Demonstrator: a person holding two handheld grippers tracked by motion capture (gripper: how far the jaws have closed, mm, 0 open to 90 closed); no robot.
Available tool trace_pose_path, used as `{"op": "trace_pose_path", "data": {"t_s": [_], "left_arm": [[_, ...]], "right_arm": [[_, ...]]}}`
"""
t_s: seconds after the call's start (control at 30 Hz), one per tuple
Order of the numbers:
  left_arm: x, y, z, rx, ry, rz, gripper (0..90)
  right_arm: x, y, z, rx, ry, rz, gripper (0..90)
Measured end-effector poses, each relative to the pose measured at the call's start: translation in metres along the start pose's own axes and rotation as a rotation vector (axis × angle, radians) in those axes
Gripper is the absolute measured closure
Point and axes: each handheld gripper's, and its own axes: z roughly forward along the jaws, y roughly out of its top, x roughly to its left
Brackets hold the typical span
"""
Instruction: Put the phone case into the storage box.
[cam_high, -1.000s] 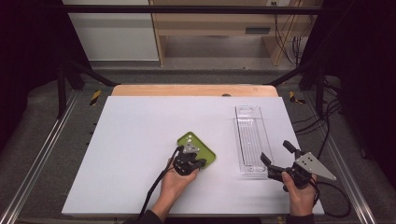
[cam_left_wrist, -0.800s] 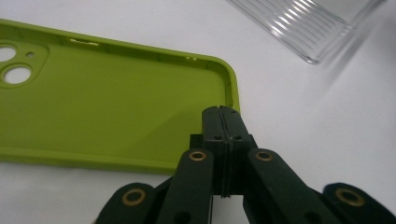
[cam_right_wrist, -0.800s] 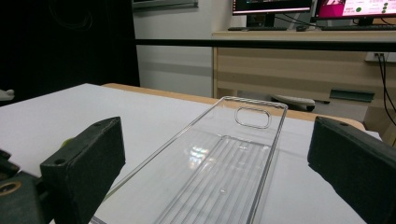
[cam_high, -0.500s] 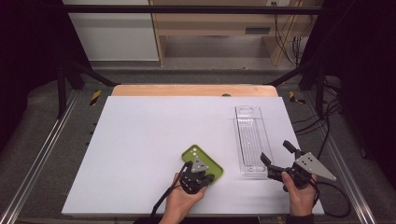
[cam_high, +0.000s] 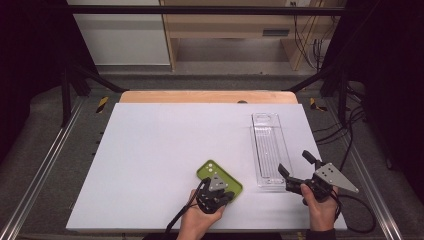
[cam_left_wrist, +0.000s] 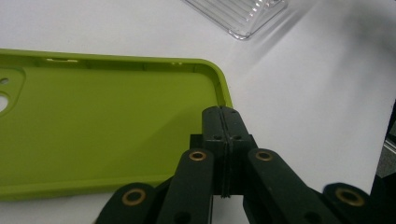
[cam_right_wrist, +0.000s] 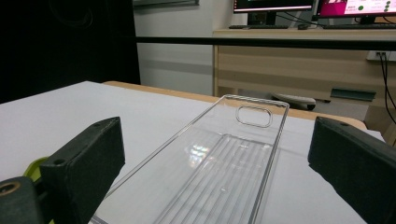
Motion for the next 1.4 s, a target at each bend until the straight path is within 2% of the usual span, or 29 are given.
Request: {"op": "trace_pose_path", "data": {"t_s": [0.27, 0.4, 0.43, 0.53, 0.63, 0.67, 0.77, 0.8, 0.83, 0.87, 0.93, 0.97, 1.03, 1.07, 1.13, 1.27, 1.33, 1.4], "left_arm": [[0.001, 0.0, 0.0, -0.002, -0.004, -0.001, 90.0], [0.002, 0.004, -0.007, -0.067, -0.004, 0.005, 90.0], [0.002, 0.004, -0.007, -0.067, -0.004, 0.005, 90.0], [0.009, 0.008, -0.019, -0.128, 0.037, 0.038, 90.0], [0.021, 0.009, -0.036, -0.183, 0.088, 0.04, 90.0], [0.021, 0.009, -0.036, -0.183, 0.088, 0.04, 90.0], [0.034, 0.01, -0.054, -0.215, 0.135, 0.049, 90.0], [0.036, 0.01, -0.058, -0.224, 0.142, 0.045, 90.0], [0.042, 0.01, -0.067, -0.242, 0.158, 0.037, 90.0], [0.042, 0.01, -0.067, -0.242, 0.158, 0.037, 90.0], [0.051, 0.009, -0.078, -0.26, 0.181, 0.031, 90.0], [0.059, 0.008, -0.089, -0.278, 0.207, 0.027, 90.0], [0.063, 0.007, -0.094, -0.29, 0.221, 0.022, 89.9], [0.071, 0.006, -0.105, -0.308, 0.252, 0.016, 89.7], [0.074, 0.005, -0.11, -0.317, 0.262, 0.01, 89.3], [0.094, -0.004, -0.139, -0.363, 0.344, 0.004, 87.0], [0.098, -0.006, -0.144, -0.372, 0.36, 0.002, 84.1], [0.106, -0.01, -0.155, -0.398, 0.401, 0.004, 81.7]], "right_arm": [[0.0, 0.0, 0.0, 0.001, -0.001, 0.004, 3.9], [0.002, 0.004, -0.001, -0.001, -0.012, -0.004, 3.2], [0.003, 0.006, -0.001, 0.0, -0.014, -0.01, 2.9], [0.006, 0.012, 0.0, 0.0, -0.021, -0.02, 2.7], [0.016, 0.027, 0.005, 0.022, -0.005, -0.047, 2.1], [0.019, 0.03, 0.006, 0.028, 0.0, -0.051, 2.1], [0.026, 0.036, 0.009, 0.049, 0.011, -0.076, 2.1], [0.031, 0.041, 0.013, 0.068, 0.021, -0.085, 2.1], [0.033, 0.042, 0.014, 0.074, 0.025, -0.081, 2.3], [0.033, 0.042, 0.014, 0.074, 0.025, -0.081, 2.3], [0.037, 0.048, 0.017, 0.093, 0.032, -0.079, 2.4], [0.04, 0.054, 0.018, 0.113, 0.039, -0.085, 2.8], [0.043, 0.06, 0.019, 0.122, 0.046, -0.09, 2.9], [0.044, 0.064, 0.019, 0.127, 0.054, -0.093, 2.9], [0.046, 0.067, 0.02, 0.131, 0.061, -0.099, 2.9], [0.054, 0.078, 0.025, 0.152, 0.078, -0.131, 3.1], [0.056, 0.08, 0.026, 0.157, 0.082, -0.146, 3.2], [0.059, 0.081, 0.027, 0.167, 0.086, -0.16, 3.3]]}}
